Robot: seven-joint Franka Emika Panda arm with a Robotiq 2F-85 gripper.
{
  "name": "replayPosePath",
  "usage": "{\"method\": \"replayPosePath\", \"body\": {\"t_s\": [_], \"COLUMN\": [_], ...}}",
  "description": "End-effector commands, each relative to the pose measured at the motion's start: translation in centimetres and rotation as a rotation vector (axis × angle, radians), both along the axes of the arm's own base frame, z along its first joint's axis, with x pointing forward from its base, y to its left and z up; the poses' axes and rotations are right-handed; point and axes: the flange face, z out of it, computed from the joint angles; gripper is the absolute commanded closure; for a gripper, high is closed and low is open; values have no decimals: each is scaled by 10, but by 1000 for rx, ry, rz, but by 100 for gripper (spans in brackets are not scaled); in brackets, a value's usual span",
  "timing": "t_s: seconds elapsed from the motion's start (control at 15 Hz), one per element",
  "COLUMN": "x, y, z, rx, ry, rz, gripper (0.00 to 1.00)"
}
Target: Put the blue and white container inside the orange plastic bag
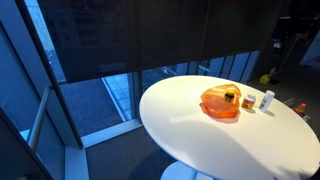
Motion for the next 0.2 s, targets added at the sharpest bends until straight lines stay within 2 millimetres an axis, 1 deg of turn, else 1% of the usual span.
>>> {"method": "replayPosePath", "body": {"t_s": [0.0,0.13], "x": [0,1], "y": [0,1], "z": [0,-1], "rx": [0,-1], "ry": [2,3], "rz": [1,3], "gripper": [0,0]}}
